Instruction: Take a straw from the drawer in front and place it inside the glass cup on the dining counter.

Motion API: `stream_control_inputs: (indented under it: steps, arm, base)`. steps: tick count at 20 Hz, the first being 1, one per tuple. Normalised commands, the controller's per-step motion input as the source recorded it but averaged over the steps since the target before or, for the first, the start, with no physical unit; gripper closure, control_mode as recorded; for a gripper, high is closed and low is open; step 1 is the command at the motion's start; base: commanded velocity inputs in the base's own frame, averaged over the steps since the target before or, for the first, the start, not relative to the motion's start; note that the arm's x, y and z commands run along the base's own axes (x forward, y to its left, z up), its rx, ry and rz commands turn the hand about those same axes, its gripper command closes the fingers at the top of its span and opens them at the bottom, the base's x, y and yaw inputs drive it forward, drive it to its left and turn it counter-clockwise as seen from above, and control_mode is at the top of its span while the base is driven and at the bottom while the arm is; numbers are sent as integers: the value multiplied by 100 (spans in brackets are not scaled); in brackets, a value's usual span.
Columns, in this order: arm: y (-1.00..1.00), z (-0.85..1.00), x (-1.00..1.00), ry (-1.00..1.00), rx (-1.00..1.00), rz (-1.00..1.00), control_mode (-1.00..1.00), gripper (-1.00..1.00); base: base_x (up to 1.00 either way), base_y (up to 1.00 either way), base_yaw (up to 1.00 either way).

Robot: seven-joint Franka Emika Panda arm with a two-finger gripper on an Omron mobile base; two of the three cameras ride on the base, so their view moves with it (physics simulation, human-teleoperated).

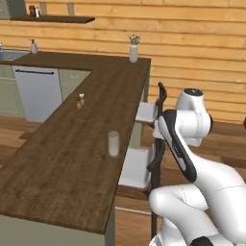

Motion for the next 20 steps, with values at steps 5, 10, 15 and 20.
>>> stream_control_inputs:
  steps: [5, 10, 15, 20]
  arm:
    - [0, 0, 0, 0, 0, 0, 100, 100]
    - [0, 0, 0, 0, 0, 0, 100, 100]
    - [0, 0, 0, 0, 0, 0, 100, 100]
    - [0, 0, 0, 0, 0, 0, 100, 100]
  base:
    - [-37, 39, 47]
    - [7, 43, 42]
    - [2, 48, 47]
    - [0, 37, 58]
